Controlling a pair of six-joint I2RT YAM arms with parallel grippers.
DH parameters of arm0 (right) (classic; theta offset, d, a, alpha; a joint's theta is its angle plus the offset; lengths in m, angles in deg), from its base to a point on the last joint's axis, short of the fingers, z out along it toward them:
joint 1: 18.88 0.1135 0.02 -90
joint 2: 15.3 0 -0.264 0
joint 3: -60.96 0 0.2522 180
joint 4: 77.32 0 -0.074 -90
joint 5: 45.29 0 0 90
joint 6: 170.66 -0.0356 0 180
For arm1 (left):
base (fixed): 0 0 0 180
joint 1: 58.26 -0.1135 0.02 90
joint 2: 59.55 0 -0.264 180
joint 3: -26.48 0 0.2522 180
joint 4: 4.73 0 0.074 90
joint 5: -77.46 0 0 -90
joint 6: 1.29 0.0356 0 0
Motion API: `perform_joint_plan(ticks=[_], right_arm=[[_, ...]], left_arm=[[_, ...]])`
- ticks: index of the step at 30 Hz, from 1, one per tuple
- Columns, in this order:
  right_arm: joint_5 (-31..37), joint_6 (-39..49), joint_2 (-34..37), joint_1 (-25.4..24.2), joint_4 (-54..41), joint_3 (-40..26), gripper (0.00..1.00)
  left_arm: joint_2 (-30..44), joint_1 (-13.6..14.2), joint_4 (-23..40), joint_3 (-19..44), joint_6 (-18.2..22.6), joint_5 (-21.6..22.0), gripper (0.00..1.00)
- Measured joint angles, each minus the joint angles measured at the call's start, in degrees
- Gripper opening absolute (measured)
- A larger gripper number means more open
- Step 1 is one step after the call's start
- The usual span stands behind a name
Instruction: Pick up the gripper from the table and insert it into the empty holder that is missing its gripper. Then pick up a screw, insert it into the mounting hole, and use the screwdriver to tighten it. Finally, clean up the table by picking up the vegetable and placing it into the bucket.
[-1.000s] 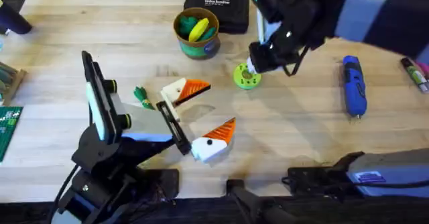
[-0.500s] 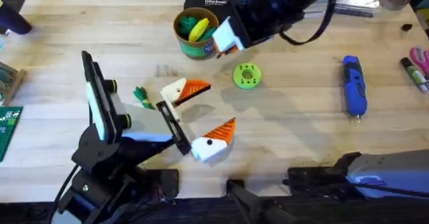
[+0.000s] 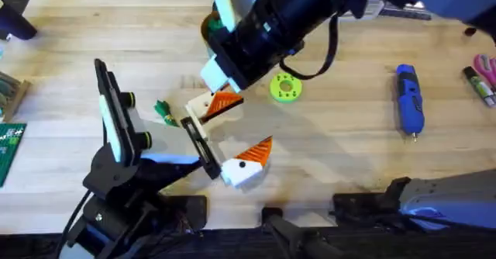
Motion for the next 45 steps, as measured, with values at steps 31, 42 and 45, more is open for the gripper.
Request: perform_joint_plan(ticks=[31, 42, 45], right_arm=[[2.1, 0.9, 4.2, 2.8, 1.2, -0.1, 0.007], [2.8, 1.1, 5.1, 4.5, 1.5, -0.2, 0.007], [2.8, 1.1, 5.5, 4.5, 1.5, -0.2, 0.007]], left_arm=[[0.0, 0.0, 0.0, 0.0, -0.8, 0.0, 0.985], [0.0, 0.0, 0.0, 0.0, -0.9, 0.0, 0.985], [0.0, 0.0, 0.0, 0.0, -1.0, 0.0, 0.985]])
